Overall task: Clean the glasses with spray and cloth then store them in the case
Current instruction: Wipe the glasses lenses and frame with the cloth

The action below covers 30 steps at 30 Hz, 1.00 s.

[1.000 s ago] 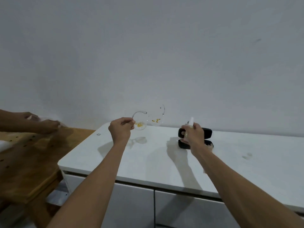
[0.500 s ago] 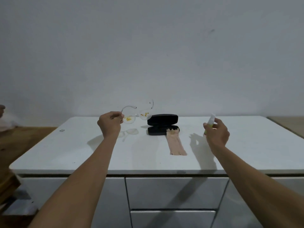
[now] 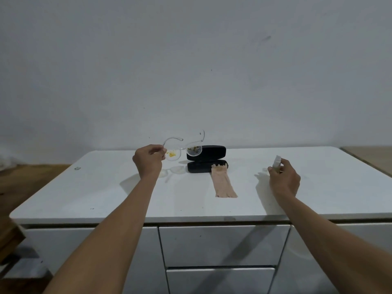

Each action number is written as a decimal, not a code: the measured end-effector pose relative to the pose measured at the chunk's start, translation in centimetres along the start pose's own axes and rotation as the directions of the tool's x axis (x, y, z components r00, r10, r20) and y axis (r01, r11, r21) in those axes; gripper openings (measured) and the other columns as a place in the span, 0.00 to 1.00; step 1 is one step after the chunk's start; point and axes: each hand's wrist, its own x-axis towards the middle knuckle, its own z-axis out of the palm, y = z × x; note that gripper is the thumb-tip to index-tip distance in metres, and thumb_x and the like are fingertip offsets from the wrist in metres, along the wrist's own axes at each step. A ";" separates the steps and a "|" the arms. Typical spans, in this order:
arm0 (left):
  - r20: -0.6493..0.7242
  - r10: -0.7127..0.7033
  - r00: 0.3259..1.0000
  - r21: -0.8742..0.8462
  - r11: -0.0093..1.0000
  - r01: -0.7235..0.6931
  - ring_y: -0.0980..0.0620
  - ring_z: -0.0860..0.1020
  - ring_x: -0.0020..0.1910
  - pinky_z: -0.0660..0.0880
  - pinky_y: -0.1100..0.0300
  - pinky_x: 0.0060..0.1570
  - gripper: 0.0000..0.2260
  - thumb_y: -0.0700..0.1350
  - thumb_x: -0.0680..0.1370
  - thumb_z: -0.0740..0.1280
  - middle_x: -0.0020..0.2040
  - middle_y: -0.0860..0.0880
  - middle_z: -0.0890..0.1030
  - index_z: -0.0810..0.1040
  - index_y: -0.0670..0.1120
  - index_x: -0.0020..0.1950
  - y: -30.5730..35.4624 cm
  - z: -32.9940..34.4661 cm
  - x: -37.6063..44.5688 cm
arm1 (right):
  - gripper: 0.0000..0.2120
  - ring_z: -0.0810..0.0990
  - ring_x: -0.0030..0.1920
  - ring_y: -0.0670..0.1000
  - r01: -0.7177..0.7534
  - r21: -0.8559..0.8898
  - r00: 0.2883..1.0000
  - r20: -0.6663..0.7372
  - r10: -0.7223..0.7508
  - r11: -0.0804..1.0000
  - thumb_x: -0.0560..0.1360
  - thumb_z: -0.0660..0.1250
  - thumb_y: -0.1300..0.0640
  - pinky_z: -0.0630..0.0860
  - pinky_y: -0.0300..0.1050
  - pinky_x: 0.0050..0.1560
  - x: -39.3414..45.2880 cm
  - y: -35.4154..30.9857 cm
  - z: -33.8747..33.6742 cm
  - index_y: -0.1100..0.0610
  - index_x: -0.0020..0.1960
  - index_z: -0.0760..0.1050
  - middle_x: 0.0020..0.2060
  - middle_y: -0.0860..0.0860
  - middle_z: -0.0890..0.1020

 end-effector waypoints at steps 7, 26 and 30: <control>0.002 -0.008 1.000 -0.021 1.000 0.008 0.54 0.81 0.28 0.84 0.51 0.46 0.05 0.33 0.71 0.77 0.34 0.47 0.84 0.86 0.41 0.43 0.1 -0.4 0.1 | 0.30 0.72 0.64 0.64 0.312 -0.257 0.914 -0.182 -0.362 0.915 0.73 0.75 0.53 0.71 0.62 0.61 -1.4 -2.8 0.2 0.55 0.73 0.69 0.63 0.62 0.74; -0.082 -0.005 0.997 0.001 1.000 0.005 0.48 0.82 0.30 0.81 0.57 0.41 0.05 0.32 0.71 0.76 0.35 0.44 0.85 0.86 0.37 0.45 0.7 -3.9 -0.1 | 0.13 0.77 0.46 0.46 0.681 -0.225 0.474 0.861 -0.185 0.697 0.75 0.72 0.61 0.71 0.36 0.49 -4.1 -8.4 4.1 0.49 0.57 0.87 0.47 0.47 0.84; -0.086 0.003 0.996 0.015 1.000 -0.001 0.47 0.82 0.31 0.82 0.58 0.41 0.05 0.32 0.71 0.76 0.37 0.41 0.86 0.86 0.37 0.45 0.8 -4.1 -0.5 | 0.09 0.83 0.43 0.47 0.682 -0.156 0.501 0.812 -0.300 0.715 0.75 0.72 0.64 0.72 0.30 0.39 -5.3 -7.4 4.8 0.55 0.49 0.89 0.42 0.50 0.88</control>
